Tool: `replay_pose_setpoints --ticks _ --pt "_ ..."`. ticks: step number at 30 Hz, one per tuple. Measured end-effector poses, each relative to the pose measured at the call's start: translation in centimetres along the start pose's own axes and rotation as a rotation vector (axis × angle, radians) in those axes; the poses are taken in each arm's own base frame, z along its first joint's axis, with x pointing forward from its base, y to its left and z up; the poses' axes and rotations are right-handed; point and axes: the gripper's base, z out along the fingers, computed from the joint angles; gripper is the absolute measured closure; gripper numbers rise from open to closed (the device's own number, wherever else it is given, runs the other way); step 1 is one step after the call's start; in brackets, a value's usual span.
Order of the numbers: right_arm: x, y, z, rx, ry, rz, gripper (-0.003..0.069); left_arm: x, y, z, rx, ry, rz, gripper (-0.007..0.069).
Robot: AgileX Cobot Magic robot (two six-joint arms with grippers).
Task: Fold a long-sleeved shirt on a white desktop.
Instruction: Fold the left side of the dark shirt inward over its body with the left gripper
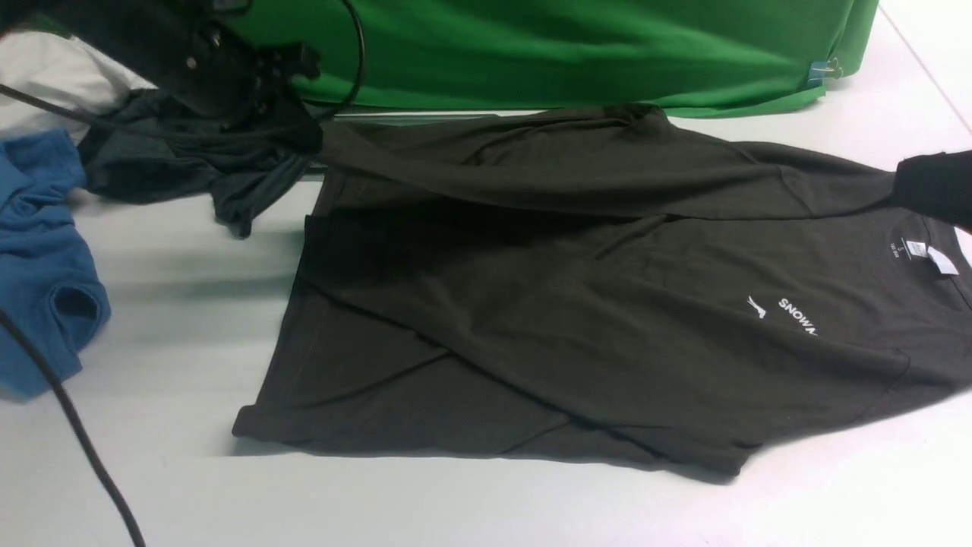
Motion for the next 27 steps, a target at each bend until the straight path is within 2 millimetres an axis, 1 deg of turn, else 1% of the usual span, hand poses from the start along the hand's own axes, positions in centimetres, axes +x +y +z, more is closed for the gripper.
replay_pose_setpoints --ticks 1,4,9,12,16,17,18,20,21,23,25,26,27 --pt "0.0 0.0 0.0 0.000 0.000 0.000 0.0418 0.0 0.0 0.0 0.001 0.000 -0.001 0.0585" --pt "0.0 0.0 0.0 0.000 0.000 0.000 0.0418 0.0 -0.9 -1.5 0.015 -0.032 0.011 0.0585" --pt "0.0 0.0 0.0 0.000 0.000 0.000 0.0418 0.3 -1.7 -1.4 0.010 -0.003 0.040 0.0585" --pt "0.0 0.0 0.0 0.000 0.000 0.000 0.0418 1.2 -2.1 -0.1 -0.030 0.044 0.070 0.0585" --pt "0.0 0.0 0.0 0.000 0.000 0.000 0.0418 2.8 -1.7 2.2 -0.100 0.112 0.047 0.0585" --pt "0.0 0.0 0.0 0.000 0.000 0.000 0.0418 3.0 -1.6 2.4 -0.109 0.121 0.042 0.0585" --pt "0.0 0.0 0.0 0.000 0.000 0.000 0.0418 3.6 -1.1 3.4 -0.142 0.152 0.016 0.0584" --pt "0.0 0.0 0.0 0.000 0.000 0.000 0.0418 4.1 -0.5 4.1 -0.170 0.181 -0.009 0.0581" --pt "0.0 0.0 0.0 0.000 0.000 0.000 0.0418 4.5 0.3 5.0 -0.211 0.216 -0.040 0.0570" --pt "0.0 0.0 0.0 0.000 0.000 0.000 0.0418 4.7 0.6 5.3 -0.233 0.231 -0.056 0.0559" --pt "0.0 0.0 0.0 0.000 0.000 0.000 0.0418 5.0 1.2 5.7 -0.277 0.262 -0.066 0.0508" --pt "0.0 0.0 0.0 0.000 0.000 0.000 0.0418 5.0 1.3 5.7 -0.284 0.263 -0.063 0.0502" --pt "0.0 0.0 0.0 0.000 0.000 0.000 0.0418 5.1 1.5 5.7 -0.307 0.271 -0.050 0.0450"
